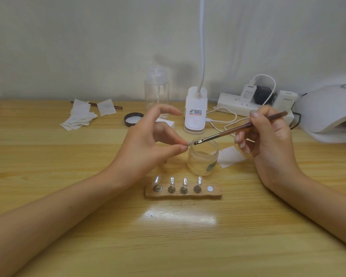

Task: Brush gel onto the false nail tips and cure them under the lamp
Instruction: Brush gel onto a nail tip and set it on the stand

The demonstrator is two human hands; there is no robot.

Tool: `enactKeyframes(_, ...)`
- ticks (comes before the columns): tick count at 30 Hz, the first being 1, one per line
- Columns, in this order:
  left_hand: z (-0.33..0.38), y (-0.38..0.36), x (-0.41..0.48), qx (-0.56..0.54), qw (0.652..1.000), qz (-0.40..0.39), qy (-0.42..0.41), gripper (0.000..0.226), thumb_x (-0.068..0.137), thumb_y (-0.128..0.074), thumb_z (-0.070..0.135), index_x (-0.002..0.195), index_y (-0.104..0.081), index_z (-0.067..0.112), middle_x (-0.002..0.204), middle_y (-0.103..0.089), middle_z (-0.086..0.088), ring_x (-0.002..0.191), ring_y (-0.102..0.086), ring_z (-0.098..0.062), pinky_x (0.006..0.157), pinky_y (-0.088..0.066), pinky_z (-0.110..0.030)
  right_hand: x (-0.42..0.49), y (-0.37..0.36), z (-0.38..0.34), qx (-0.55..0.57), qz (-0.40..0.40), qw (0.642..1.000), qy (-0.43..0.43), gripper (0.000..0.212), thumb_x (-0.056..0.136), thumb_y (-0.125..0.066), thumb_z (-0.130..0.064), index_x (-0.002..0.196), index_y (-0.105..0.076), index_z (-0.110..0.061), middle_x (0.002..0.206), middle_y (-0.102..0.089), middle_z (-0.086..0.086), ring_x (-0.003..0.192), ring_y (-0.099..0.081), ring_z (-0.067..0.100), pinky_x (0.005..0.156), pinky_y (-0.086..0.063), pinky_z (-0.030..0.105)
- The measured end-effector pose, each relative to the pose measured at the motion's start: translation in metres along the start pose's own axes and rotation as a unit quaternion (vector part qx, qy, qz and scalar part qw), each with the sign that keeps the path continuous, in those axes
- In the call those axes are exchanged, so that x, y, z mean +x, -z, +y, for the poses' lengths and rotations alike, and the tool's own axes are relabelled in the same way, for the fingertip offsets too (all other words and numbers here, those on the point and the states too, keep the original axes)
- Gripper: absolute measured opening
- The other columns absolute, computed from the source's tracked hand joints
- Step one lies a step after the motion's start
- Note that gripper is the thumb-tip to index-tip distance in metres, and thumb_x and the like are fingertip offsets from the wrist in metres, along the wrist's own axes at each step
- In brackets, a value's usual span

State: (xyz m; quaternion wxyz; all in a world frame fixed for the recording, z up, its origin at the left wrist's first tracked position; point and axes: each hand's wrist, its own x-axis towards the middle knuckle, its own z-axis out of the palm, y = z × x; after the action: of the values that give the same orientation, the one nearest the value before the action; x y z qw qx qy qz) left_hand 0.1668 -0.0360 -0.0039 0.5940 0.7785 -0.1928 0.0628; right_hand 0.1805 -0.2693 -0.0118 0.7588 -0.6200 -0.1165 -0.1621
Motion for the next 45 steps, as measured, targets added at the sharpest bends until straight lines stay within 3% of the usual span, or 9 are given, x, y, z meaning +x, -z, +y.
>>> enactKeyframes(11,-0.003,0.002,0.001,-0.032,0.999,-0.011,-0.002,0.055,0.082,-0.081,0.006,0.124,-0.055,0.03,0.085,-0.077,0.001,0.09,-0.074,-0.011,0.062,-0.053,-0.018,0.011,0.005,-0.025,0.02,0.031,0.998,0.05,0.028,0.105,-0.045,-0.022,0.078,-0.052,-0.028,0.058,-0.062,-0.005,0.055,-0.059,0.009,0.045,-0.038,0.017)
enactKeyframes(14,-0.001,0.004,0.002,-0.061,0.998,-0.007,-0.021,0.056,0.082,-0.08,0.003,0.126,-0.055,0.026,0.084,-0.075,0.001,0.09,-0.074,-0.014,0.07,-0.053,-0.018,0.022,0.019,-0.057,-0.082,-0.073,0.981,0.16,0.015,0.105,-0.048,-0.034,0.095,-0.059,-0.03,0.076,-0.069,-0.002,0.068,-0.064,0.016,0.048,-0.043,0.019)
enactKeyframes(17,0.002,0.007,0.002,-0.082,0.995,-0.003,-0.053,0.056,0.082,-0.08,0.003,0.128,-0.055,0.024,0.083,-0.074,0.002,0.09,-0.074,-0.018,0.08,-0.055,-0.021,0.01,0.042,-0.068,-0.305,-0.199,0.898,0.246,0.021,0.103,-0.049,-0.04,0.107,-0.064,-0.026,0.099,-0.07,-0.003,0.086,-0.067,0.02,0.061,-0.053,0.025)
enactKeyframes(22,0.011,0.007,-0.003,-0.085,0.991,-0.018,-0.101,0.058,0.079,-0.083,0.022,0.129,-0.055,0.03,0.086,-0.074,0.0,0.094,-0.073,-0.021,0.085,-0.06,-0.046,-0.028,0.081,-0.049,-0.64,-0.31,0.59,0.383,0.021,0.095,-0.048,-0.02,0.112,-0.056,-0.027,0.117,-0.064,-0.004,0.095,-0.064,0.019,0.063,-0.057,0.033)
enactKeyframes(26,0.018,0.007,-0.006,-0.104,0.988,-0.034,-0.108,0.06,0.08,-0.083,0.019,0.131,-0.054,0.034,0.086,-0.073,0.001,0.096,-0.074,-0.023,0.076,-0.06,-0.038,-0.035,0.088,-0.047,-0.68,-0.329,0.538,0.375,0.031,0.088,-0.04,-0.013,0.112,-0.054,-0.027,0.116,-0.059,-0.007,0.107,-0.055,0.014,0.066,-0.059,0.028)
enactKeyframes(29,0.021,0.009,-0.008,-0.133,0.984,-0.044,-0.11,0.066,0.079,-0.084,0.01,0.134,-0.053,0.032,0.085,-0.072,0.002,0.088,-0.074,-0.019,0.076,-0.059,-0.028,-0.025,0.077,-0.054,-0.668,-0.325,0.56,0.367,0.028,0.095,-0.038,-0.015,0.114,-0.054,-0.028,0.109,-0.067,-0.004,0.099,-0.066,0.021,0.064,-0.059,0.035)
enactKeyframes(33,0.026,0.009,-0.01,-0.171,0.976,-0.061,-0.119,0.081,0.077,-0.082,0.0,0.141,-0.048,0.034,0.091,-0.068,0.005,0.088,-0.073,-0.018,0.084,-0.059,-0.03,-0.021,0.029,-0.069,-0.456,-0.273,0.809,0.25,0.03,0.093,-0.056,-0.029,0.122,-0.056,-0.037,0.114,-0.065,-0.015,0.103,-0.065,0.014,0.077,-0.056,0.027)
enactKeyframes(35,0.029,0.007,-0.012,-0.204,0.97,-0.073,-0.114,0.086,0.075,-0.081,-0.002,0.144,-0.045,0.035,0.093,-0.066,0.005,0.087,-0.073,-0.018,0.085,-0.058,-0.03,-0.024,-0.002,-0.072,-0.322,-0.252,0.889,0.205,0.046,0.087,-0.066,-0.027,0.129,-0.05,-0.037,0.11,-0.068,-0.007,0.108,-0.065,0.02,0.079,-0.055,0.025)
enactKeyframes(45,0.033,0.006,-0.014,-0.289,0.95,-0.091,-0.08,0.092,0.075,-0.077,-0.005,0.151,-0.038,0.03,0.093,-0.059,0.004,0.081,-0.07,-0.011,0.083,-0.056,-0.027,-0.031,-0.06,-0.077,-0.22,-0.243,0.929,0.172,0.065,0.082,-0.075,-0.024,0.137,-0.044,-0.039,0.086,-0.071,-0.003,0.09,-0.065,0.017,0.078,-0.047,0.029)
